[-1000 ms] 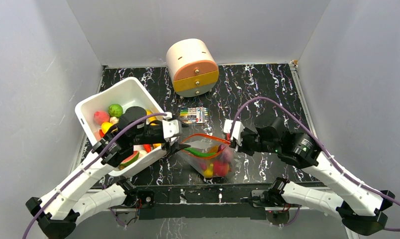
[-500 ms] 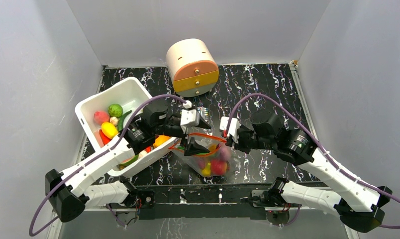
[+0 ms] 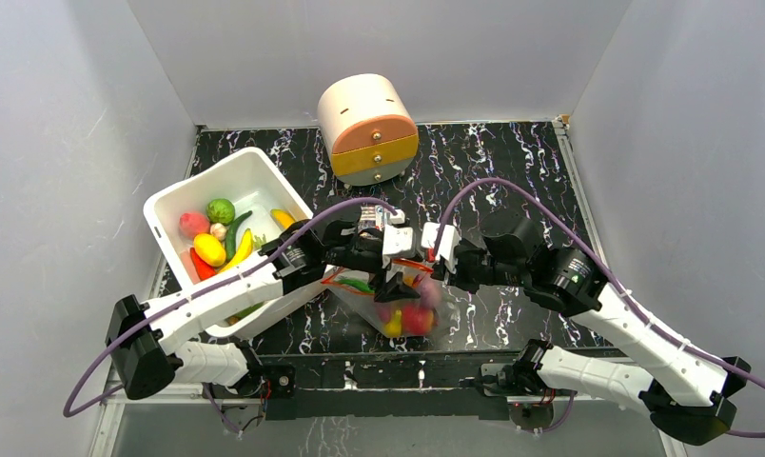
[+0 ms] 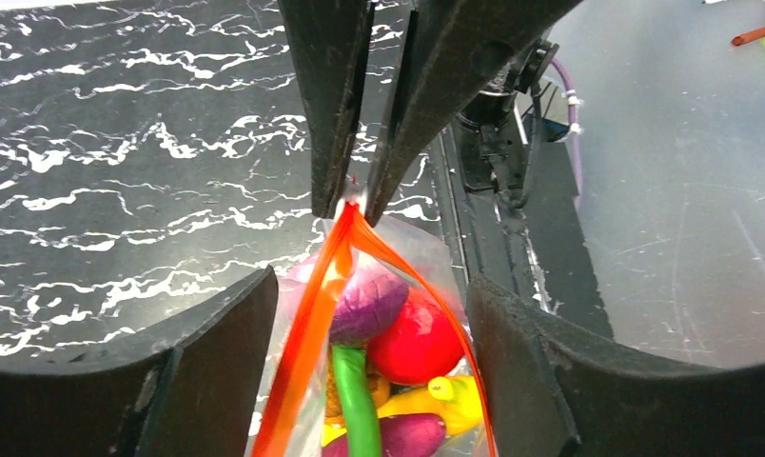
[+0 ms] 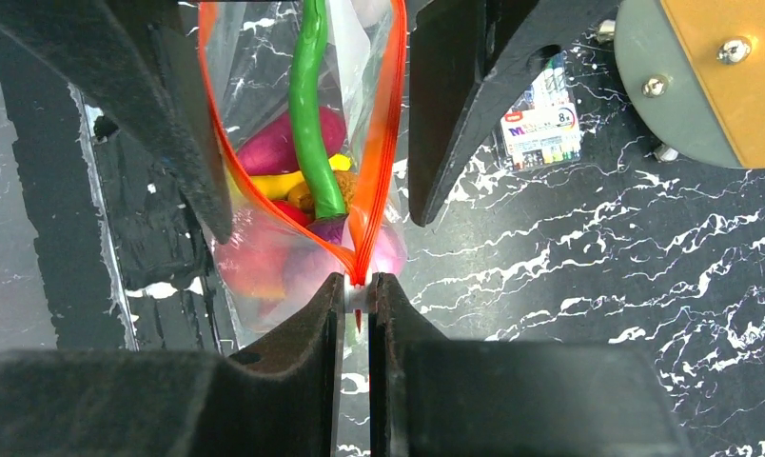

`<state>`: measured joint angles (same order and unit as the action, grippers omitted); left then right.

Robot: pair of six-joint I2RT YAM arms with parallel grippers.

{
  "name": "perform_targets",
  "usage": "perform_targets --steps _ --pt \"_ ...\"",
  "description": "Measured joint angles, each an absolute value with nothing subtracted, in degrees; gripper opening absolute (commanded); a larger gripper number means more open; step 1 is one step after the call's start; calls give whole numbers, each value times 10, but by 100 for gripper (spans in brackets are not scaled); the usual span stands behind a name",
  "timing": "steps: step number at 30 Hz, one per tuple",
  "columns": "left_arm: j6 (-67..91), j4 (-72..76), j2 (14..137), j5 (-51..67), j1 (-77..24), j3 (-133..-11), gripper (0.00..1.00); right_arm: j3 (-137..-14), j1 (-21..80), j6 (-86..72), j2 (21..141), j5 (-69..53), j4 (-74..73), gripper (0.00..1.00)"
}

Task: Place the food in the zip-top bag and seal the zipper
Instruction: Zip the zipper food storage bag.

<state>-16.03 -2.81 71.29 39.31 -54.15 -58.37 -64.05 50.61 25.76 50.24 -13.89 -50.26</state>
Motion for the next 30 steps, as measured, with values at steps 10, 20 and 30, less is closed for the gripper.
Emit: perform_targets --steps 10,20,30 --pt "-200 -71 719 381 -546 -608 2 -613 506 246 464 -150 -471 0" --pt "-199 -69 705 360 -547 -608 0 -574 506 209 425 -146 -416 39" --pt "-178 -43 666 369 -547 -590 0 -409 506 86 243 -121 -226 50"
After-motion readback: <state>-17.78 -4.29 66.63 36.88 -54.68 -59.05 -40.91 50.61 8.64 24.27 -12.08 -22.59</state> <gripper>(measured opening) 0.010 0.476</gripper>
